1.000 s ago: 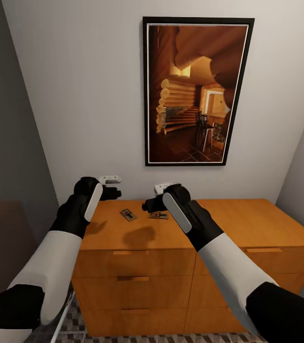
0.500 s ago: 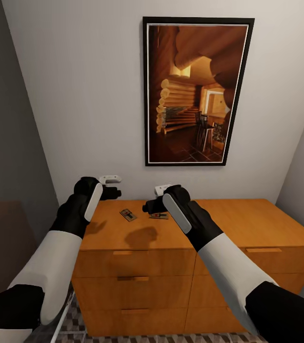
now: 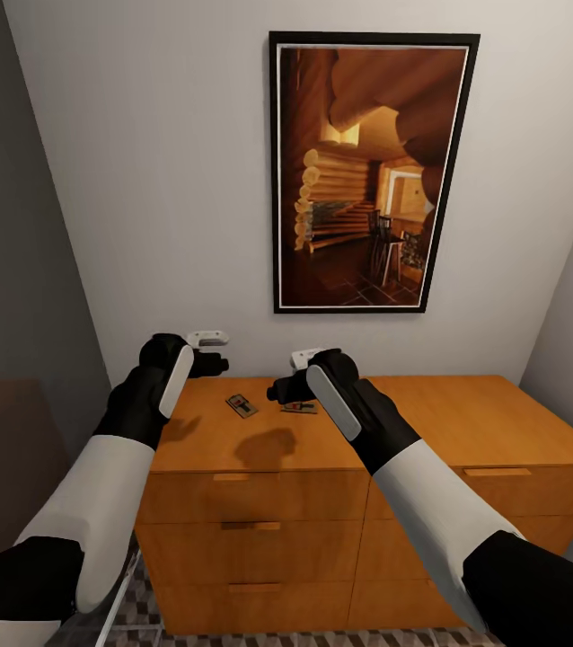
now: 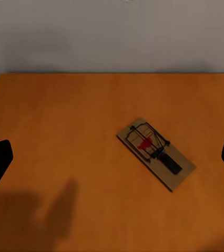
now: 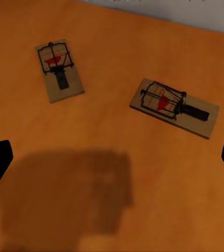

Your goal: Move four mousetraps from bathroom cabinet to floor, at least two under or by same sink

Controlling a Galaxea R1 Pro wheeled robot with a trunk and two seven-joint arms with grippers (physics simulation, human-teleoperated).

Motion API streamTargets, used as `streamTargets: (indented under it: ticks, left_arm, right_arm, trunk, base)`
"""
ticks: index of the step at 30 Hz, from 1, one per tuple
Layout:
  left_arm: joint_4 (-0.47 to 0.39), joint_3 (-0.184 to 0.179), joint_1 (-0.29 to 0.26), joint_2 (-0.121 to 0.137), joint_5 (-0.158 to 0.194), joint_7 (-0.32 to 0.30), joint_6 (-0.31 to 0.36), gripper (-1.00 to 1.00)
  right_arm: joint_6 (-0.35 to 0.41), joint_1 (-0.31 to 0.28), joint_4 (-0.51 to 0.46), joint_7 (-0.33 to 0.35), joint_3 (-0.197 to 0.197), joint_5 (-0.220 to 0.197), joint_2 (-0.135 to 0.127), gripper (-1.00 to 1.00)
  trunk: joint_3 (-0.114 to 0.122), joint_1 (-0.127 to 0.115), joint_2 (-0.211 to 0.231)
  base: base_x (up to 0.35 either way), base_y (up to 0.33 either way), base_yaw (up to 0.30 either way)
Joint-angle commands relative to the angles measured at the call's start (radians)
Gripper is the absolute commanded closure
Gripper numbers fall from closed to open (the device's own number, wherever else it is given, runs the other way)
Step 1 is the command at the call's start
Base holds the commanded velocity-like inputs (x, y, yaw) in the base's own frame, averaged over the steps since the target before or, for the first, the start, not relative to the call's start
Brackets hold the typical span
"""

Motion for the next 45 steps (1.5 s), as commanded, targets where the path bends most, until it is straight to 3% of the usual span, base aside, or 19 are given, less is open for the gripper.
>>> streamTargets:
  ticks: [1, 16, 45]
  left_arm:
    - [-0.001, -0.001, -0.001, 0.000, 0.011, 0.010, 0.003, -1.00]
    - [-0.001, -0.001, -0.001, 0.000, 0.011, 0.010, 0.003, -1.00]
    - [-0.032, 0.000, -0.001, 0.001, 0.011, 0.011, 0.006, -1.00]
  right_arm:
    - [0.002, -0.001, -0.001, -0.010, 0.001, -0.010, 0.000, -1.00]
    - [0.002, -0.001, -0.001, -0.009, 0.000, -0.011, 0.000, -1.00]
    - [0.002, -0.001, 0.032, -0.011, 0.005, -0.014, 0.000, -1.00]
  trunk:
    - [-0.001, 0.000, -0.001]
    - [-0.001, 0.000, -0.001]
    - [-0.001, 0.000, -0.001]
  base:
    - [0.066, 0.000, 0.000]
    - [0.114, 0.000, 0.000]
    - [0.006, 0.000, 0.000]
